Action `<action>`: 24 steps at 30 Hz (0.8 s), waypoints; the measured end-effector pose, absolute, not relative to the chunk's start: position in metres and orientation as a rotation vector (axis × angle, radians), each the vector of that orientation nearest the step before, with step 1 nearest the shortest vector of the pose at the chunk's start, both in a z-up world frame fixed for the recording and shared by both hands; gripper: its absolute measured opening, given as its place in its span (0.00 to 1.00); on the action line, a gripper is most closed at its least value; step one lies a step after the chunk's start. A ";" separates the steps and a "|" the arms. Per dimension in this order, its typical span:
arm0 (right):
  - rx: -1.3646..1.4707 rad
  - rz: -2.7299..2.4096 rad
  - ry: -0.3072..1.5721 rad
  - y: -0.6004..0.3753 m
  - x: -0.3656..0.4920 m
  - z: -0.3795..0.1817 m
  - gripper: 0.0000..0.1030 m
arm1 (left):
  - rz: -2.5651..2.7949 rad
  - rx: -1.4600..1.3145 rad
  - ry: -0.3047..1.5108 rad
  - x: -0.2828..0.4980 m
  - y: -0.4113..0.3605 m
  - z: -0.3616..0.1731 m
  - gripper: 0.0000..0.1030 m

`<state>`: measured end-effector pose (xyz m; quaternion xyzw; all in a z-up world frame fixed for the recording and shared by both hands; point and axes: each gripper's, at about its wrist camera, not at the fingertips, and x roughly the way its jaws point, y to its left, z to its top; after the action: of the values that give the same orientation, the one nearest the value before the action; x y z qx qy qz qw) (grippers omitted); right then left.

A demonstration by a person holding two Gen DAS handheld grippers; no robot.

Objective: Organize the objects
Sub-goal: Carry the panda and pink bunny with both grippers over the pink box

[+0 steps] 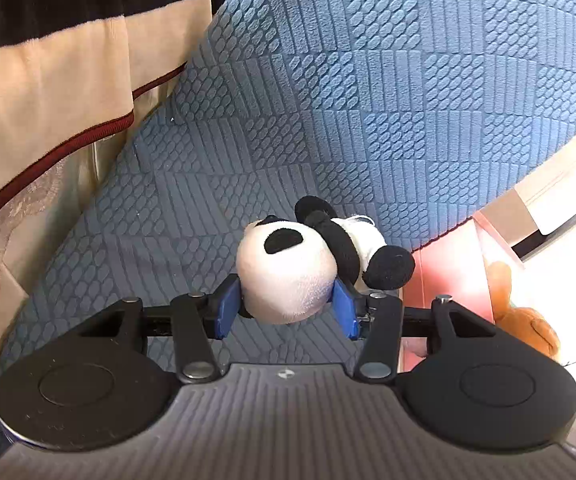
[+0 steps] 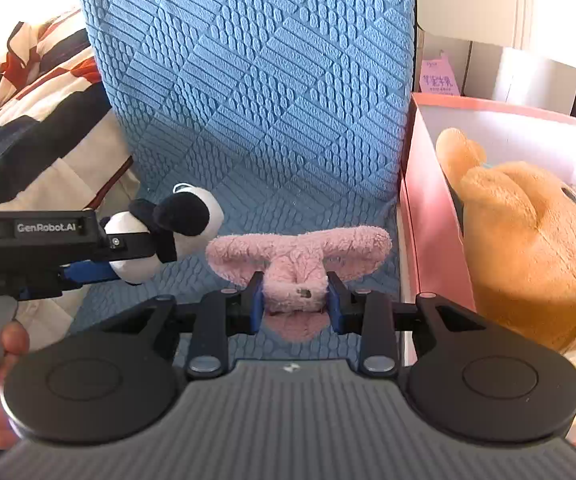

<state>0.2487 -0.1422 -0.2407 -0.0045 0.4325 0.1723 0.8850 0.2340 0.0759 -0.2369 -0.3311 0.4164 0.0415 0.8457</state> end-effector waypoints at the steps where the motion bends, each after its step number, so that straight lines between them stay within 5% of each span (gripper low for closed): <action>1: -0.004 0.363 0.907 -0.141 0.250 -0.241 0.34 | 0.087 -0.693 0.876 0.232 0.075 -0.236 0.54; 24: 0.020 0.492 0.909 -0.180 0.228 -0.166 0.34 | 0.062 -0.665 0.799 0.175 0.046 -0.171 0.54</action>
<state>0.2284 -0.1796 -0.1656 0.0096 0.4347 0.2353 0.8692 0.1748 0.0459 -0.1713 -0.3177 0.3818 0.0295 0.8674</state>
